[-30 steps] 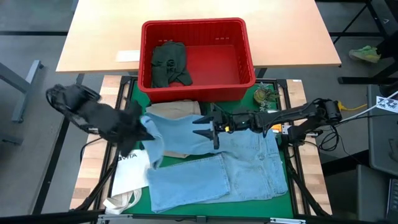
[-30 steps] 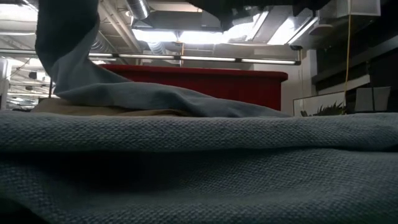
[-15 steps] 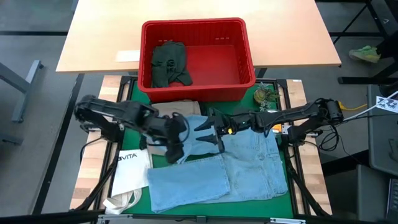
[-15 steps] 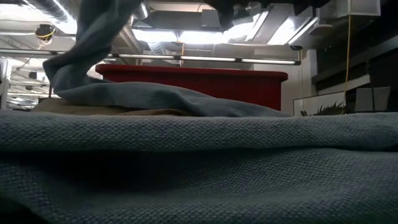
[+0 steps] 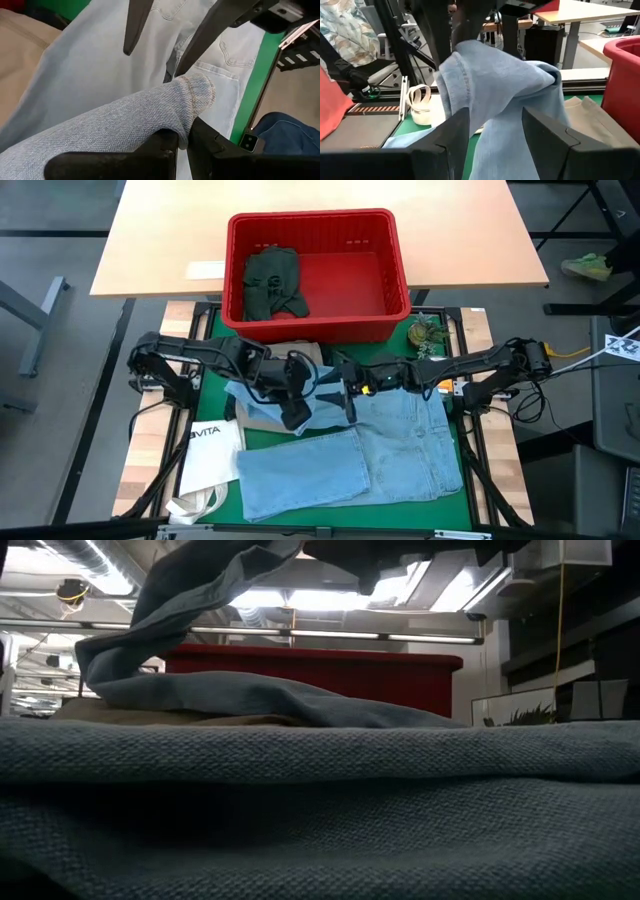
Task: Fold Laundry from Bin
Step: Fold the light blue pants
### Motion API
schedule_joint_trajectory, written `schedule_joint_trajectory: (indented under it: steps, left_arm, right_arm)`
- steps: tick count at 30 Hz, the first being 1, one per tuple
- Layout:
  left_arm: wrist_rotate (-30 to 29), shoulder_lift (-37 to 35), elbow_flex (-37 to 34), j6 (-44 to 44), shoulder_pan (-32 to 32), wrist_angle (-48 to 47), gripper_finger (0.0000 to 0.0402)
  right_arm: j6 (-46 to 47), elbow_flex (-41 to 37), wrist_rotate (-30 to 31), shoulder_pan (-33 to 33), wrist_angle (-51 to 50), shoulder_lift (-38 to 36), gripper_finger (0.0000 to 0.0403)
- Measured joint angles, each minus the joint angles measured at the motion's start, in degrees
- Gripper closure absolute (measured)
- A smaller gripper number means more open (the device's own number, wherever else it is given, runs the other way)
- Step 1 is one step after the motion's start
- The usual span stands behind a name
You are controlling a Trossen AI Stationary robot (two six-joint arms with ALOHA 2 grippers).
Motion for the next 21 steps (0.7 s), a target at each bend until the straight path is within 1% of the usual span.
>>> schedule_joint_trajectory:
  steps: [4, 9, 11, 13, 19, 21]
  left_arm:
    - [0.1, 0.0, 0.0, 0.8, -0.1, 0.0, 0.0385]
    - [0.2, 0.0, 0.0, 0.8, -1.1, 0.0, 0.0385]
    - [0.2, 0.0, 0.0, 0.8, -1.5, 0.0, 0.0385]
    - [0.2, 0.0, 0.0, 0.8, -1.9, 0.0, 0.0385]
    - [0.2, 0.0, 0.0, 0.8, -2.1, 0.4, 0.0385]
    - [0.0, 0.0, 0.0, 0.8, -2.1, 0.4, 0.0385]
  right_arm:
    - [-1.0, 0.0, -3.1, 1.4, 0.1, 0.0, 0.0219]
    - [-1.6, 0.0, -11.2, 2.5, -0.2, 0.0, 0.0219]
    - [-1.5, 0.0, -13.0, 2.9, -0.1, 0.0, 0.0219]
    - [-1.4, 0.0, -11.6, 2.9, 0.3, 0.0, 0.0219]
    - [0.9, 0.0, 1.6, 2.9, 1.3, -0.1, 0.0219]
    - [0.4, 0.0, 2.7, 2.9, 2.0, -0.1, 0.0219]
